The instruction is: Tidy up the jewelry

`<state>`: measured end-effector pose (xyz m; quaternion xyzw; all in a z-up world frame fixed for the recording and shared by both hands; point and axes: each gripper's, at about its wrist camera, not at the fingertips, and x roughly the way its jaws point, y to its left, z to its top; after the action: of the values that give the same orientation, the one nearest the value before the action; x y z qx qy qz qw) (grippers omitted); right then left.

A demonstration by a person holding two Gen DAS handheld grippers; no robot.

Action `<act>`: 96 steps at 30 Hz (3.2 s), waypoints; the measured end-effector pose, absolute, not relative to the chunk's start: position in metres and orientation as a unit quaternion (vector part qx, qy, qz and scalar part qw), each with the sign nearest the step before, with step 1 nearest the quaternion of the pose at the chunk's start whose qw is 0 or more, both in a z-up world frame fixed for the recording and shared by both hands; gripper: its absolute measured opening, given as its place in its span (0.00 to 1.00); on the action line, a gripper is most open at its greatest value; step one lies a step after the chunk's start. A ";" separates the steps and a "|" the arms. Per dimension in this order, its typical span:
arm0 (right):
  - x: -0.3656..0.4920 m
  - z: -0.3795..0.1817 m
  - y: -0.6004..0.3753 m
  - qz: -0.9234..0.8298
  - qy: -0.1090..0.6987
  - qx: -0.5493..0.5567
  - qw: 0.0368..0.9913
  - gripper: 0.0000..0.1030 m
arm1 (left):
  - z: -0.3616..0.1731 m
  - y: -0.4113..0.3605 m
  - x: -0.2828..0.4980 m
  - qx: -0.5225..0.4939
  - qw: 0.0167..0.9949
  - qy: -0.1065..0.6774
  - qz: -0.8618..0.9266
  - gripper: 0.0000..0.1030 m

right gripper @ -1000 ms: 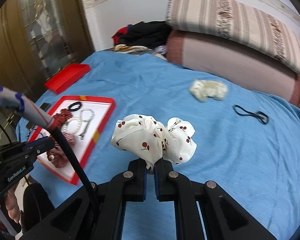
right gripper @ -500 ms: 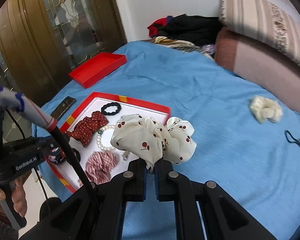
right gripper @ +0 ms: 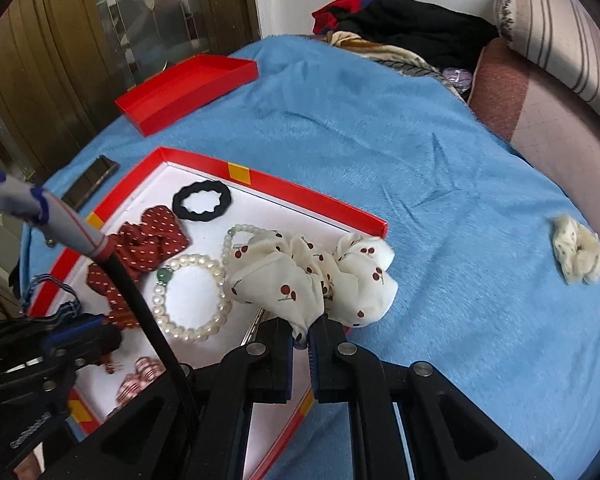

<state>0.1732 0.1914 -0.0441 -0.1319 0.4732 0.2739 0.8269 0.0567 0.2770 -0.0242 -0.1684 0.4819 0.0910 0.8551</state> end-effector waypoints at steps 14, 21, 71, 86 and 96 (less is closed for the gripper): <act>0.150 -0.033 0.134 0.268 0.493 -0.053 0.826 0.51 | 0.023 0.271 0.020 -0.159 0.881 0.433 0.104 0.41; 0.129 -0.059 0.144 0.258 0.529 -0.060 0.806 0.29 | 0.030 0.269 0.003 -0.153 0.883 0.429 0.117 0.42; 0.171 -0.007 0.084 0.220 0.467 0.000 0.856 0.21 | 0.022 0.229 -0.005 -0.127 0.889 0.424 0.120 0.58; 0.021 -0.002 0.008 0.149 0.447 -0.014 0.882 0.49 | 0.064 0.182 -0.057 -0.073 0.921 0.333 0.189 0.93; -0.024 0.005 0.003 0.135 0.422 -0.022 0.896 0.56 | 0.068 0.147 -0.081 -0.053 0.925 0.339 0.166 0.93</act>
<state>-0.0244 0.0025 0.0053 -0.0217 0.4225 0.1346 0.8961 -0.0808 0.1471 0.0683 -0.0532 0.3386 0.1661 0.9246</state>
